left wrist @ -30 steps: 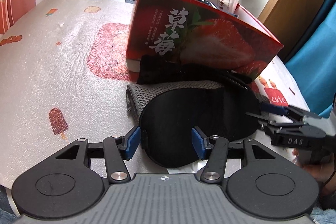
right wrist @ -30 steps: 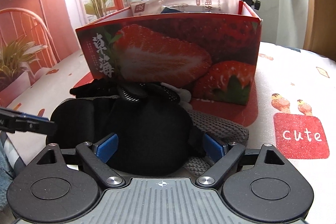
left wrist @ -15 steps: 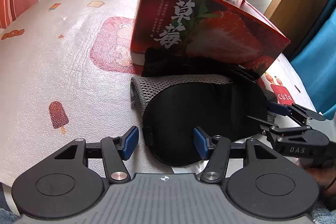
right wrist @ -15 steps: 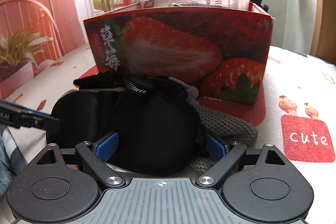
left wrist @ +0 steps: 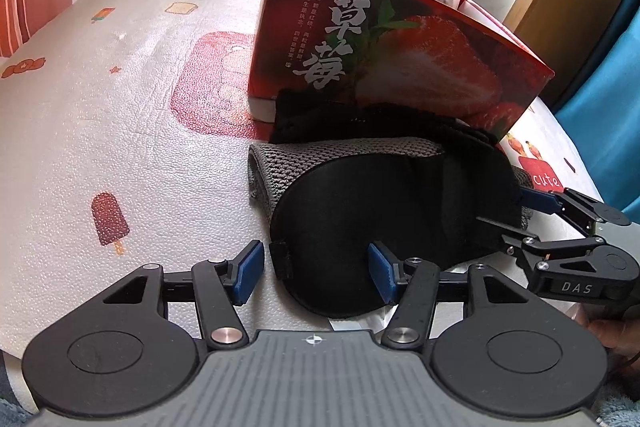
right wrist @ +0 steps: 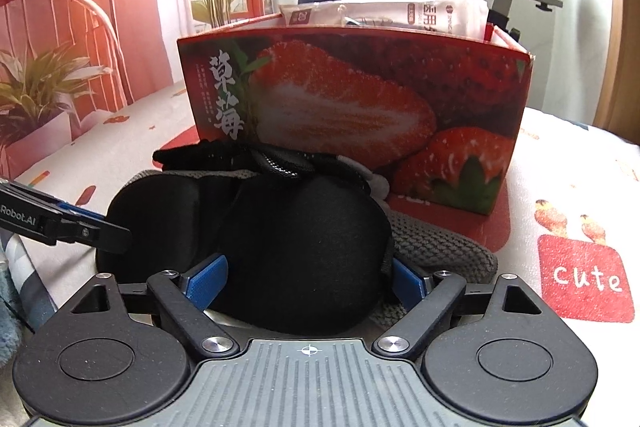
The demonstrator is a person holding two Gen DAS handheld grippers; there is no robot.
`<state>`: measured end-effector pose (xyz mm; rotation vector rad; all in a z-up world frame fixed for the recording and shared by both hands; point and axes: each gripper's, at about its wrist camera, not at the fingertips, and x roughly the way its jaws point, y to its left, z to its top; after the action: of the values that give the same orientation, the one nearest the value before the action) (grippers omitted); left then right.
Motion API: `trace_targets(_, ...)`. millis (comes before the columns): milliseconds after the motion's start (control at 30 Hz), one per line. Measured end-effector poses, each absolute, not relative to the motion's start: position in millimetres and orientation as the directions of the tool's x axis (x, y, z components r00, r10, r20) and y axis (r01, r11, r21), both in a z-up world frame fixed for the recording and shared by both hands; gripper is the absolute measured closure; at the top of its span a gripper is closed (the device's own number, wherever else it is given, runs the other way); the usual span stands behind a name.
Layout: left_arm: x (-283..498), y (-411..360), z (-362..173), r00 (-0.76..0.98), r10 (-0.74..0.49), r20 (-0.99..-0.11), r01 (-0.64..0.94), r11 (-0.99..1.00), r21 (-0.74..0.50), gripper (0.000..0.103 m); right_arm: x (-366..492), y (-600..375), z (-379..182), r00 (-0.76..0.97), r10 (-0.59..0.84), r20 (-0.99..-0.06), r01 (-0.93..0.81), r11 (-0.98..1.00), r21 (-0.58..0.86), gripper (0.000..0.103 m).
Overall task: Organize soft objects
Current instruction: 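Move the left tool down onto the black eye mask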
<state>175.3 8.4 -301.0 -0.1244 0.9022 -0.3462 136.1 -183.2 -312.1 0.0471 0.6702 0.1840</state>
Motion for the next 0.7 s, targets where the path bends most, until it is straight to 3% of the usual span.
trace_targets(200, 175, 8, -301, 0.57, -0.345, -0.746, 0.244, 0.938, -0.247, 0.043, 131, -184, -300, 0.805, 0.179, -0.566, -0.154, 0.984, 0.092, 0.03)
trace_targets(467, 175, 8, -301, 0.57, -0.345, -0.746, 0.246, 0.938, -0.246, 0.043, 126, -193, -282, 0.837, 0.228, -0.498, -0.168, 0.972, 0.164, 0.052)
trace_targets(500, 176, 8, -301, 0.57, -0.345, -0.746, 0.245, 0.938, -0.247, 0.043, 125, -194, -281, 0.839, 0.218, -0.498, -0.16, 0.975, 0.157, 0.059)
trace_targets(700, 175, 11, -301, 0.565, -0.353, -0.746, 0.235, 0.935, -0.265, 0.043, 125, -192, -283, 0.824, 0.199, -0.531, -0.152, 0.98, 0.131, 0.067)
